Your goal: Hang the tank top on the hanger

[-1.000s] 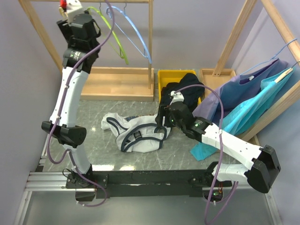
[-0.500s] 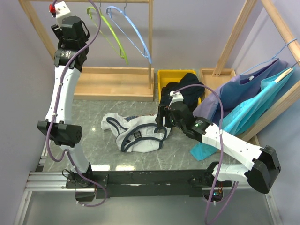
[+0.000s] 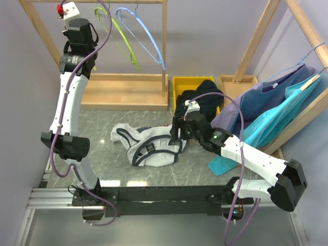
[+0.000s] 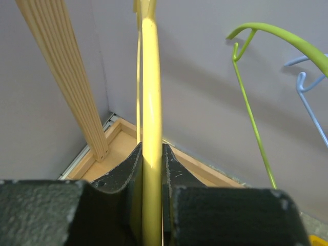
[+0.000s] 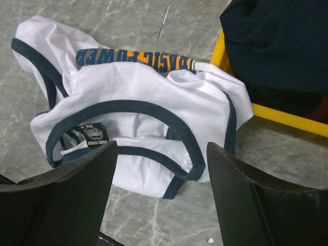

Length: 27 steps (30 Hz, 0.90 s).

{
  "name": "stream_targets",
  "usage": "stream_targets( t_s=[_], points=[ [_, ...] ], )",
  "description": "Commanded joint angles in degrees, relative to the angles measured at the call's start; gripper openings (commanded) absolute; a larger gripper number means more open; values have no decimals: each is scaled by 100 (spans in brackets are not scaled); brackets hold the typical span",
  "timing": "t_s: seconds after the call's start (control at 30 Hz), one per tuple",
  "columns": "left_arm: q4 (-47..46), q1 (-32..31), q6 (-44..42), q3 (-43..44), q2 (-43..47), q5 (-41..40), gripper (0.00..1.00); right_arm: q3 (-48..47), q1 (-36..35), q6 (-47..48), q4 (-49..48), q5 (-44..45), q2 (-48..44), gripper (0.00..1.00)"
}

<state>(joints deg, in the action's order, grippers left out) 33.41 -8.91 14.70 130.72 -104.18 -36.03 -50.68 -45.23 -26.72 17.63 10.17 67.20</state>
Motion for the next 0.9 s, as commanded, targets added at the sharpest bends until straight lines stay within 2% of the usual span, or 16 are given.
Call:
stream_targets(
  t_s=[0.0,0.33,0.43,0.63,0.87],
  points=[
    [25,29,129,322,521,131,1,-294,-21,167,39,20,-49,78],
    [-142,21,173,595,864,536,1,-373,-38,167,48,-7,153,78],
    [-141,12,261,438,1031,536,1,-355,-21,176,13,-15,144,78],
    [-19,12,595,-388,1567,694,1,-373,-29,176,30,-77,144,78],
    [-107,12,964,-1897,2690,1326,1,-285,-29,220,65,-68,-31,79]
  ],
)
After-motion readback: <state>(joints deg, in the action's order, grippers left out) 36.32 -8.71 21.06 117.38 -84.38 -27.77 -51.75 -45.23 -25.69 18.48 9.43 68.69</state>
